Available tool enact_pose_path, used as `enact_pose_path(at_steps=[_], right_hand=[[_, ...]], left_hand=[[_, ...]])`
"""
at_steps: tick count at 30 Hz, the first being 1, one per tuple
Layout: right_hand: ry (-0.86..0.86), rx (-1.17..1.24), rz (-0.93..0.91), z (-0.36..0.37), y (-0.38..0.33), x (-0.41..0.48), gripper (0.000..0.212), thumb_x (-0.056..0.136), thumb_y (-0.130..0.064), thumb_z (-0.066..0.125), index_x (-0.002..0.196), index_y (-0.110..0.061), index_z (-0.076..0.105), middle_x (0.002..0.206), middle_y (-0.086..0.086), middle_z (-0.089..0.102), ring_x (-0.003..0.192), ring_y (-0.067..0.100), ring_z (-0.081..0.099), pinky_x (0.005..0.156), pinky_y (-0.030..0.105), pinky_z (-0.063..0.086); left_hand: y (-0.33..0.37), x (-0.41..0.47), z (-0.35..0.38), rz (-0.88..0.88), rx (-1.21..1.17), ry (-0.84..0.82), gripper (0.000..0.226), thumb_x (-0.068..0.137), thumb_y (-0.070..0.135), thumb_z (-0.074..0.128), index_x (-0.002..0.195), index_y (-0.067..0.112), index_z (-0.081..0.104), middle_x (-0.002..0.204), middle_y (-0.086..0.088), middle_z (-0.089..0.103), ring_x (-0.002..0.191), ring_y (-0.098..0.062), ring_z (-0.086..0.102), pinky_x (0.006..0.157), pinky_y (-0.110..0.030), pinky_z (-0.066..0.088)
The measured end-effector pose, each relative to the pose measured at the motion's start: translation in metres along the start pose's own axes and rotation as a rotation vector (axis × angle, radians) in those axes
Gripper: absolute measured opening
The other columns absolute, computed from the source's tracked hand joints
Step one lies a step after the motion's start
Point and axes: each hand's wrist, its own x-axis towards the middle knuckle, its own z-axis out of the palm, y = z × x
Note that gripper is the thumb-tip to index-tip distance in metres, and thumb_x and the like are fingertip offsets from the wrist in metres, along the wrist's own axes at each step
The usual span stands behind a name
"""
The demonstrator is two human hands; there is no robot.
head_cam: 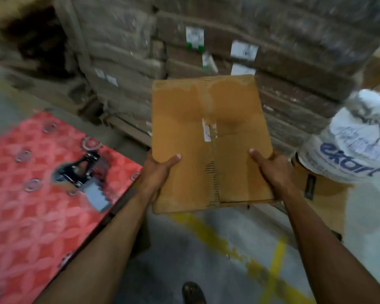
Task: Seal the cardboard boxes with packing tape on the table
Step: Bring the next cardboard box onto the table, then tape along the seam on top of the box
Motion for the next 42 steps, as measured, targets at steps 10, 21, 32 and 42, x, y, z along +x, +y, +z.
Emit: enact_pose_path(at_steps=[10, 21, 32, 42], right_hand=[[-0.082, 0.145, -0.327, 0.005, -0.182, -0.101, 0.064, 0.088, -0.058, 0.068, 0.130, -0.011, 0.062, 0.123, 0.012, 0.069, 0.111, 0.034, 0.065, 0.086, 0.038, 0.050], [-0.622, 0.045, -0.559, 0.234, -0.274, -0.241, 0.062, 0.094, -0.051, 0.062, 0.138, -0.008, 0.055, 0.135, 0.018, 0.062, 0.126, 0.039, 0.055, 0.099, 0.039, 0.045], [-0.823, -0.219, -0.614, 0.370, -0.253, -0.329, 0.066, 0.080, -0.068, 0.054, 0.112, -0.012, 0.068, 0.107, 0.011, 0.073, 0.097, 0.034, 0.067, 0.089, 0.045, 0.055], [-0.728, -0.381, -0.654, 0.431, -0.248, -0.343, 0.050, 0.094, -0.055, 0.055, 0.120, -0.012, 0.059, 0.118, 0.014, 0.067, 0.110, 0.035, 0.062, 0.086, 0.039, 0.047]], left_hand=[[0.166, -0.097, -0.177, 0.226, 0.011, 0.260, 0.072, 0.056, 0.061, 0.088, 0.116, 0.027, 0.069, 0.102, 0.009, 0.076, 0.091, -0.014, 0.073, 0.083, -0.036, 0.060], [0.083, -0.240, -0.404, 0.031, -0.026, 0.929, 0.069, 0.061, 0.068, 0.079, 0.114, 0.024, 0.071, 0.101, 0.005, 0.076, 0.092, -0.022, 0.072, 0.086, -0.048, 0.059], [-0.045, -0.277, -0.488, -0.195, -0.290, 0.944, 0.048, 0.074, 0.036, 0.086, 0.113, 0.013, 0.070, 0.101, -0.009, 0.076, 0.088, -0.030, 0.073, 0.083, -0.050, 0.060], [-0.116, -0.221, -0.565, -0.143, -0.183, 0.794, 0.091, 0.053, 0.049, 0.091, 0.130, 0.021, 0.052, 0.111, 0.002, 0.072, 0.093, -0.020, 0.072, 0.084, -0.048, 0.060]])
